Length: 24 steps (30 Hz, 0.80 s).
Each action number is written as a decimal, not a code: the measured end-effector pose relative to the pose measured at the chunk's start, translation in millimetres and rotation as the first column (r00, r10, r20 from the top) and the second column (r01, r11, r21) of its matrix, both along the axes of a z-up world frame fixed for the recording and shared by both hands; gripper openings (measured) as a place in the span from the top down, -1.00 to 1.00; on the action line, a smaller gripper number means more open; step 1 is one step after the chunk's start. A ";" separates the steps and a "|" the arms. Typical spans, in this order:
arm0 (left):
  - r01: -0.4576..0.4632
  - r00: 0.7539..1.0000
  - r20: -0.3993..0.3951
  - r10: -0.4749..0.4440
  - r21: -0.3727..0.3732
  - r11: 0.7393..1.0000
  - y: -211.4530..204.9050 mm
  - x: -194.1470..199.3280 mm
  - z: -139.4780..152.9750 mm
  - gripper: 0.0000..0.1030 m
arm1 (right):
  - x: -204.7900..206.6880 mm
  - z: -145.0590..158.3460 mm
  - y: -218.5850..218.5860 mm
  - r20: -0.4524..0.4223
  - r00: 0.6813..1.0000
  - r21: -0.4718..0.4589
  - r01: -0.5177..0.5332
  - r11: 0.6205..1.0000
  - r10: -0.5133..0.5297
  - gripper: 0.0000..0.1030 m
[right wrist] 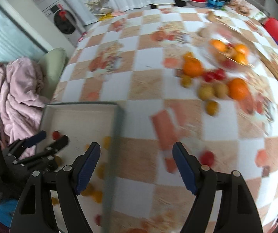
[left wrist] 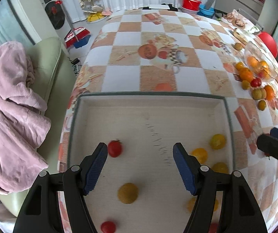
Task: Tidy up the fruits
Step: 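Grasp a red cherry tomato with the right tool while the left grasps another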
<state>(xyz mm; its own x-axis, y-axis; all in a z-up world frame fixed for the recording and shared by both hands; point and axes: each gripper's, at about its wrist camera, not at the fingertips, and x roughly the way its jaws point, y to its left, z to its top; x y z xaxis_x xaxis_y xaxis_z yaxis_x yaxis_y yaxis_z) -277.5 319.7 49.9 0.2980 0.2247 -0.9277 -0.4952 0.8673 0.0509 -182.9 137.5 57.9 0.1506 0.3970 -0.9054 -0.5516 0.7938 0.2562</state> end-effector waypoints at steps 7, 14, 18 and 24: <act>0.078 0.997 0.030 -0.078 -0.003 0.997 -33.8 13.7 13.5 -0.38 | -4.1 -22.6 -61.0 -0.003 0.994 -0.078 0.104 0.992 -0.105 -0.55; 0.161 0.986 0.040 -0.160 -0.020 0.987 -70.0 33.8 16.7 -0.38 | -10.1 -38.4 -64.5 0.048 0.996 -0.110 0.085 0.990 -0.080 -0.55; 0.196 0.980 0.043 -0.195 -0.028 0.980 -85.9 44.1 18.6 -0.38 | -10.5 -40.3 -57.1 0.110 0.992 -0.135 0.076 0.988 -0.061 -0.36; 0.239 0.970 0.045 -0.237 -0.043 0.970 -106.5 61.6 18.0 -0.38 | -4.7 -38.9 -60.2 0.177 0.983 -0.174 0.069 0.982 -0.038 0.41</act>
<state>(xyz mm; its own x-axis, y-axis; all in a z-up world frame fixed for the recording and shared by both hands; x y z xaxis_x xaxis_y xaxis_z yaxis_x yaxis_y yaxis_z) -215.9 213.2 67.9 0.3737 0.0991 -0.9223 -0.2751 0.9614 -0.0082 -187.6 77.3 19.1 0.3273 0.2182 -0.9194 -0.5306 0.8475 0.0122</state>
